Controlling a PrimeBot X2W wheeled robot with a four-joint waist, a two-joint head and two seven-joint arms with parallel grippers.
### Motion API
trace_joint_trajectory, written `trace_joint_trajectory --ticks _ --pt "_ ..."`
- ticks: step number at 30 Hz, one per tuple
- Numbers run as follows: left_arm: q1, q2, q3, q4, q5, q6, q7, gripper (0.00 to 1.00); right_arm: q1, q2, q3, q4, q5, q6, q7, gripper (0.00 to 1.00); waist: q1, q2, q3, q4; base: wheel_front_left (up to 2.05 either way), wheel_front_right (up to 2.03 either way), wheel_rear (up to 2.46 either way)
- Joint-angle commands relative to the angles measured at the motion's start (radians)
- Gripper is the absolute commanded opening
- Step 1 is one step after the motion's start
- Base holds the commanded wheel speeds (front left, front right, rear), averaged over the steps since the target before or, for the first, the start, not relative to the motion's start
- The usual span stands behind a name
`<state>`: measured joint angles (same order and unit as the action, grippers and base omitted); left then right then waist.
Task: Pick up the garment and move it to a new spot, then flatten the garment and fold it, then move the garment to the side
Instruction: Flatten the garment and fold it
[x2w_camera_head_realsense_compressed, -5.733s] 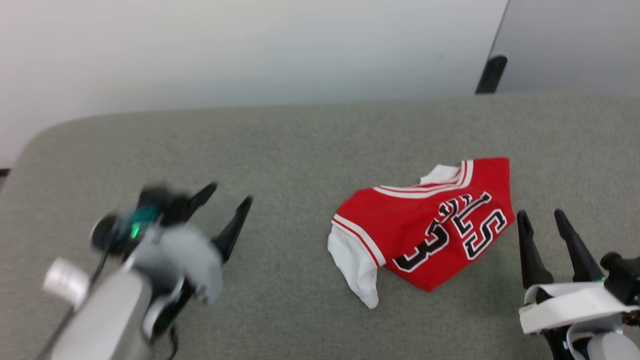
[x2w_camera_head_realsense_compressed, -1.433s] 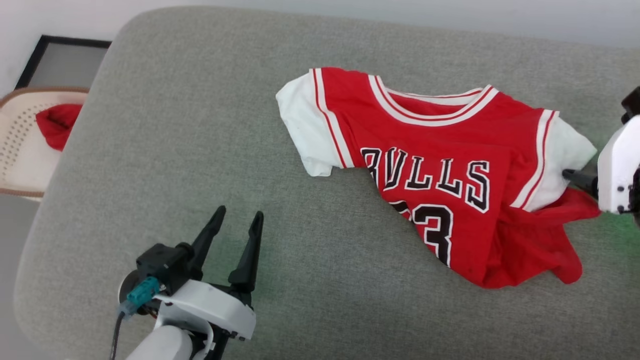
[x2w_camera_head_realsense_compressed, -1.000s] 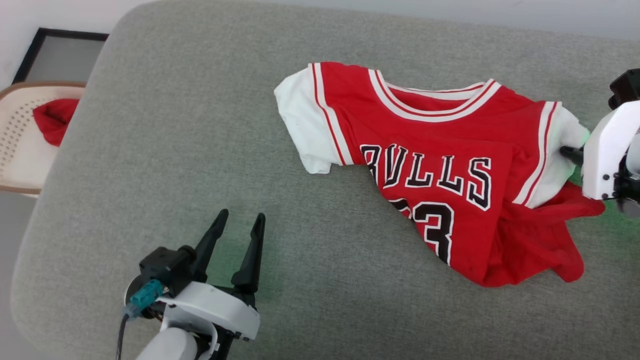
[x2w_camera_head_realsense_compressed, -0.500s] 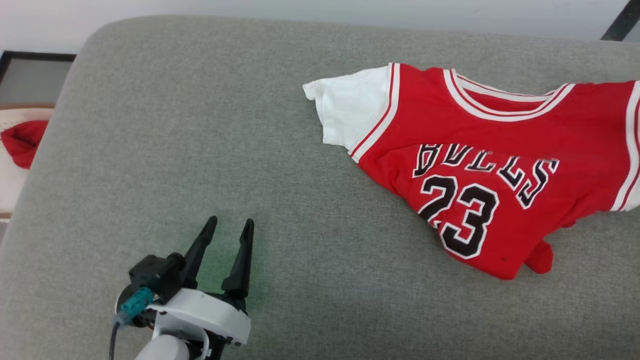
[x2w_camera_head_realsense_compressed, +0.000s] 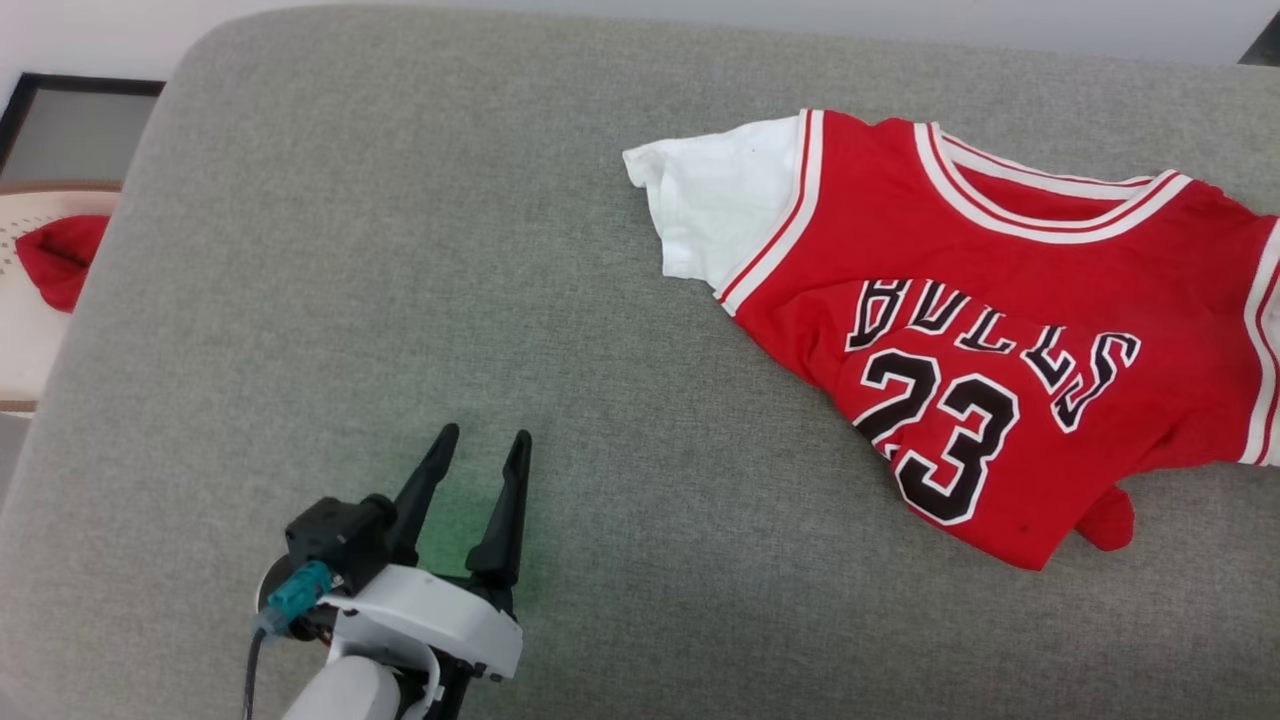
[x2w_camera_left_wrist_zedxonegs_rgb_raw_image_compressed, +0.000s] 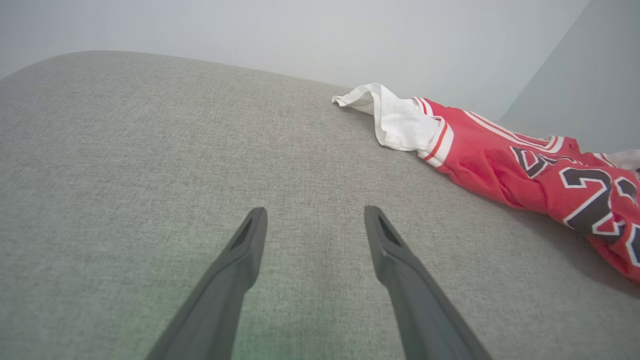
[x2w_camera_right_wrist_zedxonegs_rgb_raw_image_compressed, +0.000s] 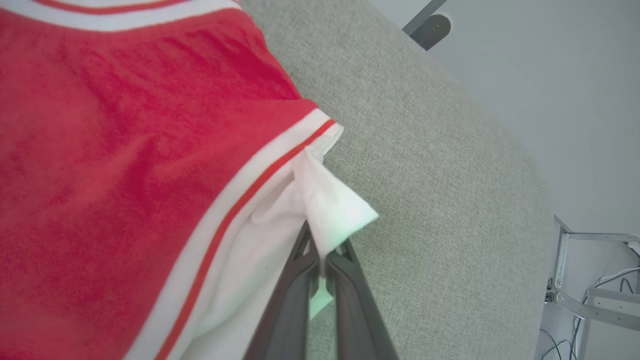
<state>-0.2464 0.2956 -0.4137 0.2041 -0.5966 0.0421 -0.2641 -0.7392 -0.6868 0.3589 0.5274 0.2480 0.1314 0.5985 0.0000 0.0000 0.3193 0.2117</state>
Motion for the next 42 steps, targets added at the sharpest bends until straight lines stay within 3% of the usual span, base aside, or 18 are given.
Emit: trace_joint_trajectory --ticks 1,5,6,7,8,9,10,19,28,37,42 --pt "-0.012 -0.003 0.004 0.005 0.01 -0.008 0.0 1.0 0.012 0.019 -0.026 0.034 -0.024 -0.001 -0.048 0.0 0.0 0.0 0.002 0.003 0.0 0.0 0.0" --pt "-0.012 -0.001 0.015 0.007 0.015 -0.006 0.0 1.0 0.005 0.053 -0.085 0.093 -0.073 -0.001 -0.136 0.01 0.0 0.0 0.004 -0.008 0.0 0.0 0.0" --pt "-0.012 0.0 0.017 0.006 0.016 -0.005 0.0 1.0 0.006 0.06 -0.102 0.106 -0.08 -0.001 -0.156 0.14 0.0 0.0 0.003 -0.013 0.0 0.0 0.0" --pt "-0.012 0.001 0.019 0.005 0.018 -0.005 0.0 1.0 0.006 0.067 -0.125 0.119 -0.091 -0.002 -0.176 0.42 0.0 0.0 0.002 -0.018 0.0 0.0 0.0" --pt "-0.011 0.004 0.022 0.005 0.02 -0.006 0.0 1.0 0.008 0.073 -0.139 0.132 -0.101 -0.001 -0.192 0.47 0.0 0.0 -0.001 -0.023 0.0 0.0 0.0" --pt "-0.011 0.007 0.024 0.005 0.02 -0.006 0.0 1.0 0.01 0.079 -0.152 0.144 -0.111 -0.001 -0.208 0.65 0.0 0.0 -0.003 -0.029 0.0 0.0 0.0" --pt "-0.011 0.009 0.025 0.006 0.02 -0.007 0.0 1.0 0.012 0.087 -0.167 0.155 -0.117 -0.002 -0.228 1.0 0.0 0.0 -0.007 -0.036 0.0 0.0 0.0" --pt "-0.004 0.05 0.035 -0.009 0.024 0.001 0.016 1.0 0.087 0.191 -0.343 0.151 -0.086 -0.001 -0.419 1.0 0.0 0.0 -0.056 -0.09 0.0 0.0 0.0" --pt "0.021 0.17 0.08 -0.097 0.03 0.018 0.079 1.0 0.306 0.383 -0.38 -0.123 0.073 -0.001 -0.579 1.0 0.0 0.0 -0.101 -0.192 0.0 0.0 0.0" --pt "-0.136 0.336 0.115 -0.187 0.052 -0.021 0.238 1.0 0.494 0.534 -0.35 -0.372 0.09 -0.001 -0.661 1.0 0.0 0.0 -0.09 -0.289 0.0 0.0 0.0" --pt "-0.271 0.419 0.087 -0.18 0.071 -0.079 0.388 1.0 0.538 0.587 -0.319 -0.437 0.073 -0.001 -0.669 1.0 0.0 0.0 -0.067 -0.356 0.0 0.0 0.0"
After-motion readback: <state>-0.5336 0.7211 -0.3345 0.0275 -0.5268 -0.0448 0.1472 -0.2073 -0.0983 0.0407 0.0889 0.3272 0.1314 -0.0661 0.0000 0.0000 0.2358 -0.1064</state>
